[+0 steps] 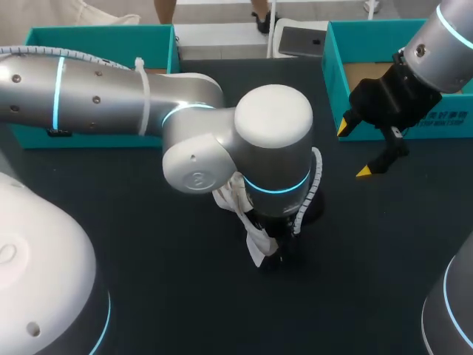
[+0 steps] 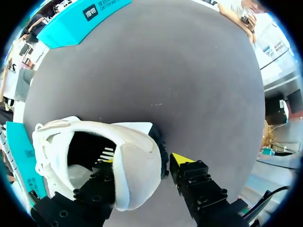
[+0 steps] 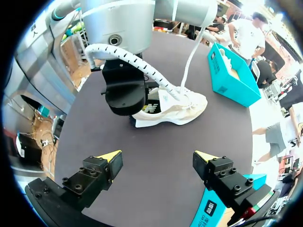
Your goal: Take the shoe out of the shoebox, open the shoe tongue, remove and reinsert the insole, then place the shoe into the shoebox
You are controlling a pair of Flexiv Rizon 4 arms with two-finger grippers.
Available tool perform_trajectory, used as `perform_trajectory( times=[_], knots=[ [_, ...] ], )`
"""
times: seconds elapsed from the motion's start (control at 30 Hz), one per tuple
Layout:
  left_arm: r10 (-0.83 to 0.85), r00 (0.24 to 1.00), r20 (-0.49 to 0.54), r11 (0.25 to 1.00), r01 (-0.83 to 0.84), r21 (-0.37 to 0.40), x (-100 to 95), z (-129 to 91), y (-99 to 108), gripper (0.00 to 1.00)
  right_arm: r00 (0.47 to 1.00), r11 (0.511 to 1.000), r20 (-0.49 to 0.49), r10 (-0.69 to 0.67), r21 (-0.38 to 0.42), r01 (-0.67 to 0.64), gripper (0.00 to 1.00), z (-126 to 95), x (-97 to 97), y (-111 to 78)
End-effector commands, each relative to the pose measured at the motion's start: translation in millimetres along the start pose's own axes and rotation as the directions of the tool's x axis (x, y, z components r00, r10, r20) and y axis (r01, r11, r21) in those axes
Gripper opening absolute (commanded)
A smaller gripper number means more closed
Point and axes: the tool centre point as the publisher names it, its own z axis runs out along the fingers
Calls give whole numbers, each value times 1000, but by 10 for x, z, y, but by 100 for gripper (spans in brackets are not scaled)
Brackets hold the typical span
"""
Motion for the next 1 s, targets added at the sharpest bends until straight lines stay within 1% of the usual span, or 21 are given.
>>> perform_trajectory(
  times=[0.03, 0.1, 0.2, 0.3, 0.43, 0.57, 0.67, 0.73, 1.0],
  knots=[
    [-3, 1000, -22, 1000, 2, -19, -13, 75, -31, 43, 1000, 1000, 1, 1, 4, -1, 100, 12, 0, 4],
    [-8, 999, -36, 1000, 7, -28, -21, 96, -31, 39, 1000, 1000, 1, 1, 4, -1, 100, 12, 0, 4],
    [-9, 998, -66, 999, 6, -45, -30, 117, -26, 28, 1000, 1000, 1, 1, 4, -1, 100, 12, 0, 4],
    [-15, 996, -85, 997, 9, -76, -41, 141, -18, 0, 1000, 1000, 1, 1, 4, -1, 100, 12, 0, 4],
    [-6, 992, -129, 994, -7, -105, -42, 118, 18, 0, 1000, 1000, 1, 1, 4, -1, 100, 12, 0, 4],
    [17, 988, -153, 992, -36, -123, -34, -59, 89, 0, 1000, 1000, 1, 1, 4, -1, 100, 12, 0, 4],
    [37, 987, -154, 991, -55, -118, -37, -308, 173, 0, 1000, 1000, 1, 1, 4, -1, 100, 12, 0, 4],
    [45, 989, -142, 989, -64, -133, -55, -494, 230, 0, 1000, 1000, 1, 1, 4, -1, 100, 12, 0, 4],
    [68, 988, -140, 987, -87, -138, -299, -1275, 448, 0, 1000, 1000, 1, 1, 4, -1, 100, 12, 0, 4]
  ],
)
